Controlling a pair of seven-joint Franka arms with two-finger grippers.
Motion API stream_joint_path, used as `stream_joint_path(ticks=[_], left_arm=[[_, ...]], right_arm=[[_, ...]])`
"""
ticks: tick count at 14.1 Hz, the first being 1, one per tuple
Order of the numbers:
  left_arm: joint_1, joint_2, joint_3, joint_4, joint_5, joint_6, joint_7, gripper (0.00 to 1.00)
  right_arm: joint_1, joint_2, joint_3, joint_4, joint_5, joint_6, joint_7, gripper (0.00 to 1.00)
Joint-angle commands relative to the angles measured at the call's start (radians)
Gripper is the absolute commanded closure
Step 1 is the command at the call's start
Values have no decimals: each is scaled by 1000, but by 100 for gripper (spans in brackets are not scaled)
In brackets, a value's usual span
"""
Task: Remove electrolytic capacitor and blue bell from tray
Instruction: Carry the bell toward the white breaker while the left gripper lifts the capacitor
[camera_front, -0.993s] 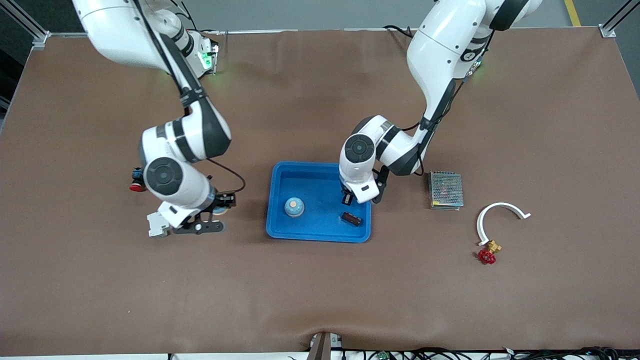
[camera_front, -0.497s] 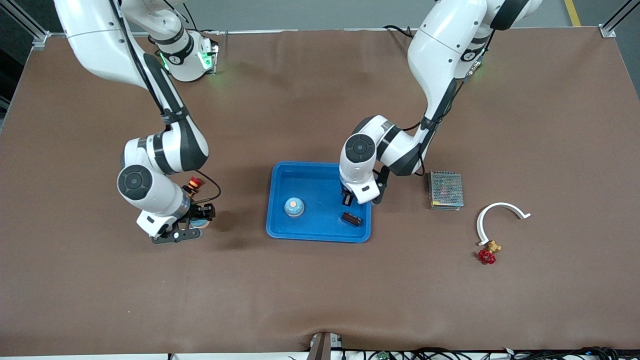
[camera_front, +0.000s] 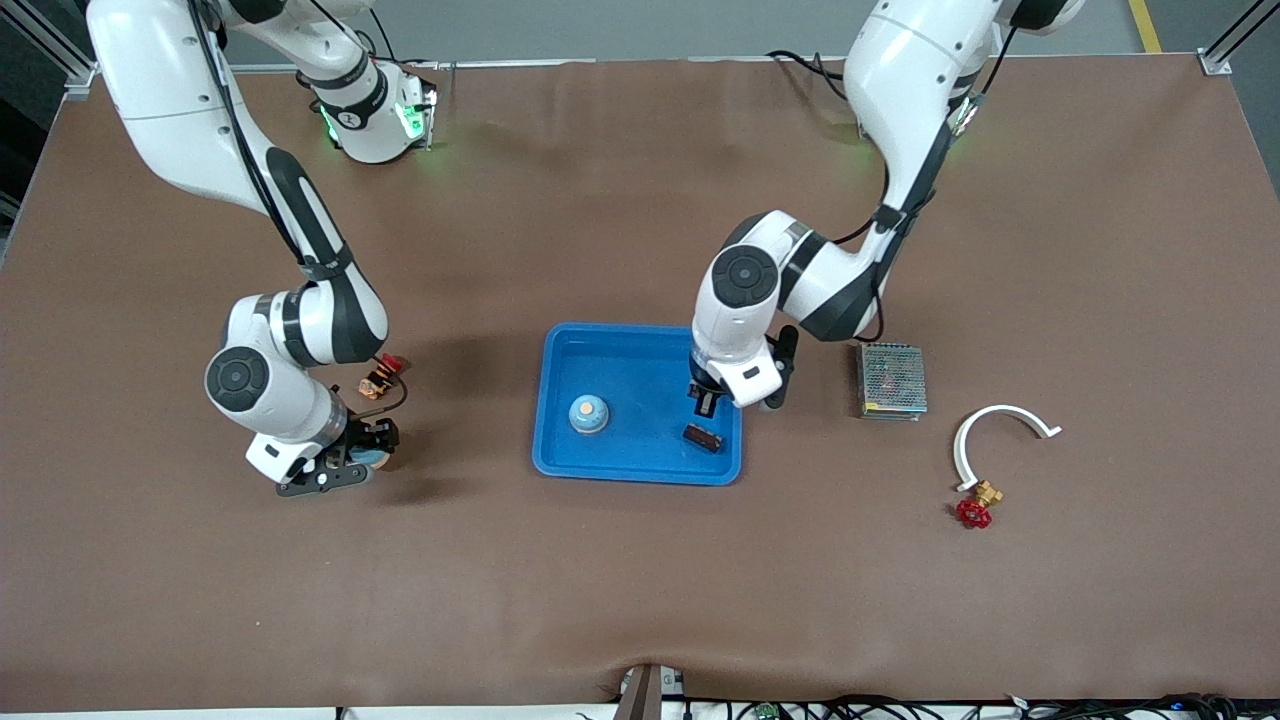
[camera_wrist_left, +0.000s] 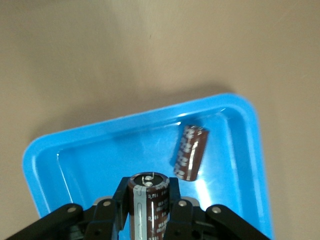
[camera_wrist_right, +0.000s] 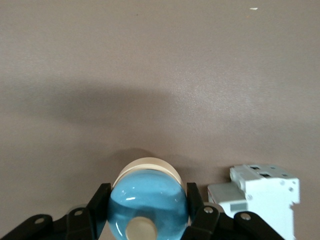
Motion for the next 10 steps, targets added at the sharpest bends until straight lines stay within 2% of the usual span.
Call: stream_joint_path(ticks=[1, 4, 9, 10], left_arm=[[50, -91, -11, -18, 11, -80, 52, 87], [117, -168, -9, -9, -47, -177, 213, 87], [274, -217, -11, 61, -55, -368, 460, 87], [310, -231, -11, 64, -57, -397, 518, 87]], right_arm=[[-12, 18, 20, -20, 1, 39, -4, 100], [-7, 22, 22, -23, 25, 39, -4, 100], [-9, 30, 22, -25, 35, 43, -7, 100], [-10, 32, 22, -25, 35, 45, -7, 97]])
